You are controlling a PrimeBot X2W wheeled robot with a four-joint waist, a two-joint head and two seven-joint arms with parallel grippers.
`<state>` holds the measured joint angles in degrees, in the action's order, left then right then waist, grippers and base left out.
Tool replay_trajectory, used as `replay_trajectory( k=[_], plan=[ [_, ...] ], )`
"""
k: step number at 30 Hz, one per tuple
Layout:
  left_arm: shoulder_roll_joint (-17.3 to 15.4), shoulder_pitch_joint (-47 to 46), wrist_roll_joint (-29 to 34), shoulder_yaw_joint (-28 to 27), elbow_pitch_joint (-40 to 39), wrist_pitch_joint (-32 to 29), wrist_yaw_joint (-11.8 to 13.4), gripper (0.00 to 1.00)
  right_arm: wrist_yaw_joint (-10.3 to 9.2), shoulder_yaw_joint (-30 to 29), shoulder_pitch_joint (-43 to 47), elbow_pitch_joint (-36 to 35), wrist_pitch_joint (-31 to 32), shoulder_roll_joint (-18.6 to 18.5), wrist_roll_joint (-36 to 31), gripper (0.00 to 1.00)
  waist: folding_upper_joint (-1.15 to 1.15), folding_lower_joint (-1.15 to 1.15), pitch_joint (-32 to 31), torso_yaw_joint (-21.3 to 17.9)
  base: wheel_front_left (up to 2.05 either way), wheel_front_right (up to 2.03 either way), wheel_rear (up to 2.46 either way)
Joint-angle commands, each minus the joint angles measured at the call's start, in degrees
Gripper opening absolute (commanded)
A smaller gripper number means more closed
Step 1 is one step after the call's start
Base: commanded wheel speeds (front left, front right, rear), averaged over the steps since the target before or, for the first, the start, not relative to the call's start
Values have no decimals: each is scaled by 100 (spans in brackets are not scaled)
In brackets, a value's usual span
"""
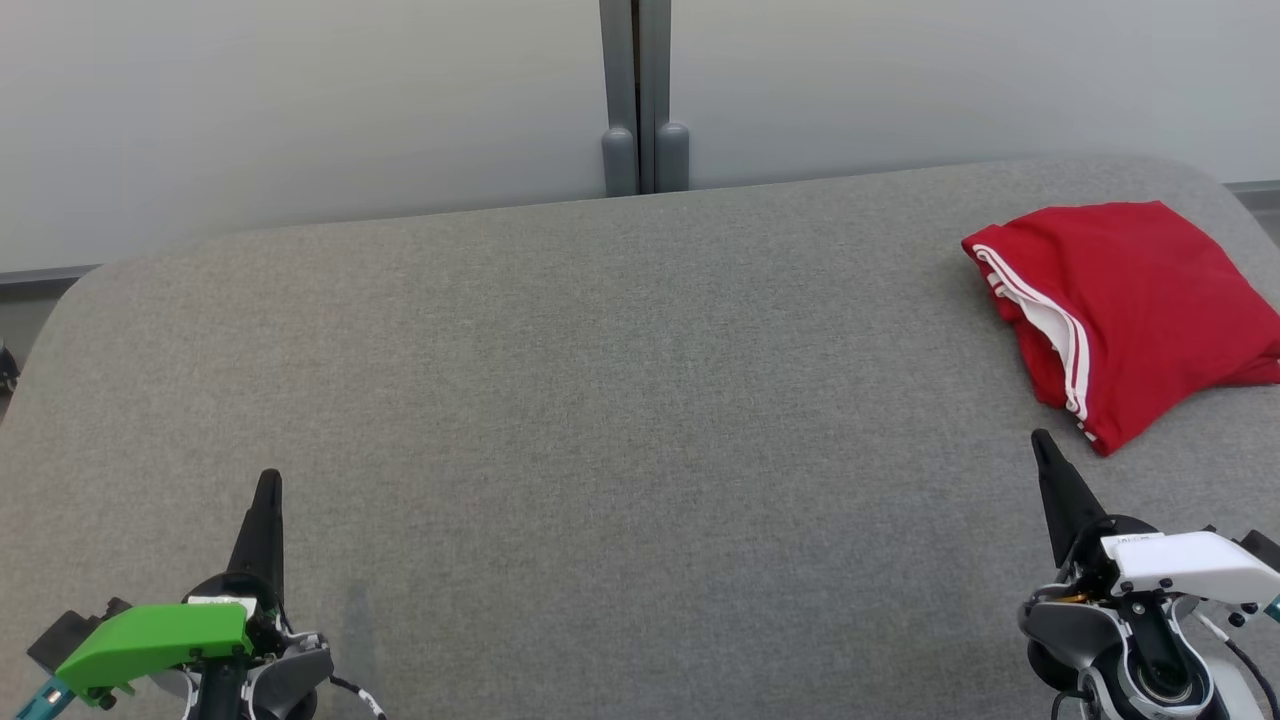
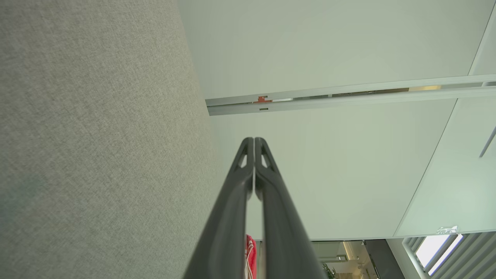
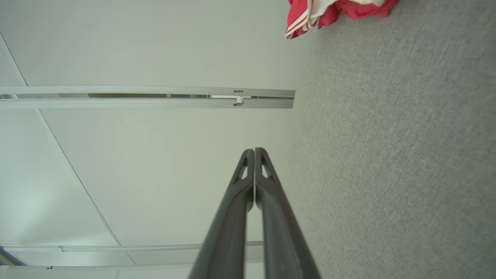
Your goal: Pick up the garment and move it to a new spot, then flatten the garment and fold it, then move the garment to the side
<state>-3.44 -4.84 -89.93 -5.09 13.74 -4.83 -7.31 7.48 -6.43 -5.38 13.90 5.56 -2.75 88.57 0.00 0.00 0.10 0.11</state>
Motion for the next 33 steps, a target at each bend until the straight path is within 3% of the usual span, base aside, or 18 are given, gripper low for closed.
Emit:
replay_trajectory(
  k=[1,8,33],
  plan=[
    [-35,-144,-116,-22,15,-37,-26,0,2,-10,-93,9,50,-22,137,0,0,0,1,-2,0,0,0],
    [-30,-190,-345,-61,37,-114,-32,0,2,-17,-114,20,115,-22,404,0,0,0,7,-10,0,0,0],
    [-3,-173,-290,-93,37,-134,-28,0,2,-15,-105,20,118,-23,401,0,0,0,7,-11,0,0,0]
  ],
)
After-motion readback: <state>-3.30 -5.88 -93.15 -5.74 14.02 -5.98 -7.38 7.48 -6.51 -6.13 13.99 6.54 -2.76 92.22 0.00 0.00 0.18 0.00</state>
